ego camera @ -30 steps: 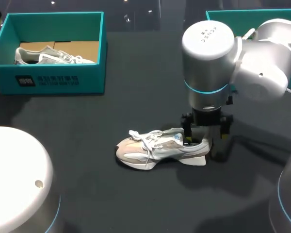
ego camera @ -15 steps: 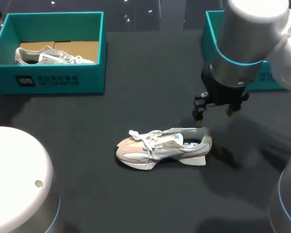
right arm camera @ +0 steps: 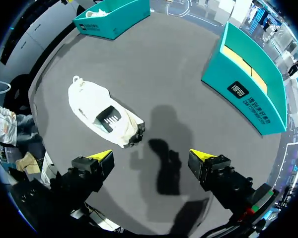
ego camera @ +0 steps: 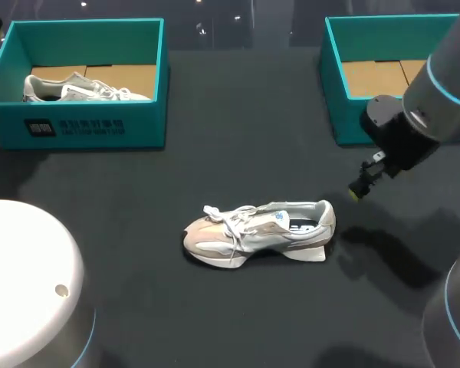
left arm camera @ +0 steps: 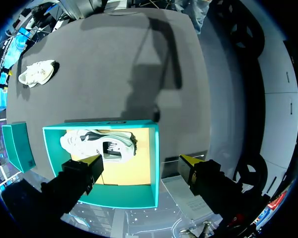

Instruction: Take the shoe out of the shoebox, open the shoe tongue, remove and reinsert the insole, then place the shoe into the shoebox

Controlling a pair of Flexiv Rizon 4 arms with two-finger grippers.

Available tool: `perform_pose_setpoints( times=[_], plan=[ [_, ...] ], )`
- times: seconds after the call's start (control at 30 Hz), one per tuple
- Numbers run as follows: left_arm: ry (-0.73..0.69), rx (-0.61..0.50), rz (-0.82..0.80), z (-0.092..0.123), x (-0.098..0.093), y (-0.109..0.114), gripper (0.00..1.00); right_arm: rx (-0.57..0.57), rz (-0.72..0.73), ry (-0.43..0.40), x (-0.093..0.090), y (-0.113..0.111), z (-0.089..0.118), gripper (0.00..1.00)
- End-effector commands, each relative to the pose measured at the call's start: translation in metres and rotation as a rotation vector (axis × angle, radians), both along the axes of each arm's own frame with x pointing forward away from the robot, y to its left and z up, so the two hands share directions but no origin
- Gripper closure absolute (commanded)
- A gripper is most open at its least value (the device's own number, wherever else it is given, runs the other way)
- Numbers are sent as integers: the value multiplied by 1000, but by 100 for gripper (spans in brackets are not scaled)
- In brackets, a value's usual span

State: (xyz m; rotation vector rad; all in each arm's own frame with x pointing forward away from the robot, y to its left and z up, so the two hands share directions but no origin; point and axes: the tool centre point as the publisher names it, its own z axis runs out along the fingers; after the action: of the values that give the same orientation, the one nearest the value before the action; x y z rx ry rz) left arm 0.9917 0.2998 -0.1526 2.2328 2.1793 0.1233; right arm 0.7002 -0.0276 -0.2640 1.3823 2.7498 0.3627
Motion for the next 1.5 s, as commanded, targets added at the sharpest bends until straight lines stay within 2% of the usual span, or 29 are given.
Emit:
perform_pose_setpoints(
  times=[0.03,0.1,0.27,0.33,0.8,0.87,1.03,1.5],
  plan=[
    [-3,1,-1,1,-2,0,0,533,385,-194,-21,-36,-4,0],
    [-3,1,-1,1,-2,0,0,574,430,-248,-24,-43,-5,0],
    [-3,1,-1,1,-2,0,0,580,466,-271,-25,-49,-19,0],
    [-3,1,-1,1,-2,0,0,596,482,-312,-25,-51,-24,0],
    [-3,1,-1,1,-2,0,0,590,480,-316,-26,-52,-26,0],
    [-3,1,-1,1,-2,0,0,575,496,-349,-25,-58,-35,0],
    [-3,1,-1,1,-2,0,0,644,548,-425,-23,-72,-56,0],
    [-3,1,-1,1,-2,0,0,708,602,-479,-13,-79,-92,0]
  ],
)
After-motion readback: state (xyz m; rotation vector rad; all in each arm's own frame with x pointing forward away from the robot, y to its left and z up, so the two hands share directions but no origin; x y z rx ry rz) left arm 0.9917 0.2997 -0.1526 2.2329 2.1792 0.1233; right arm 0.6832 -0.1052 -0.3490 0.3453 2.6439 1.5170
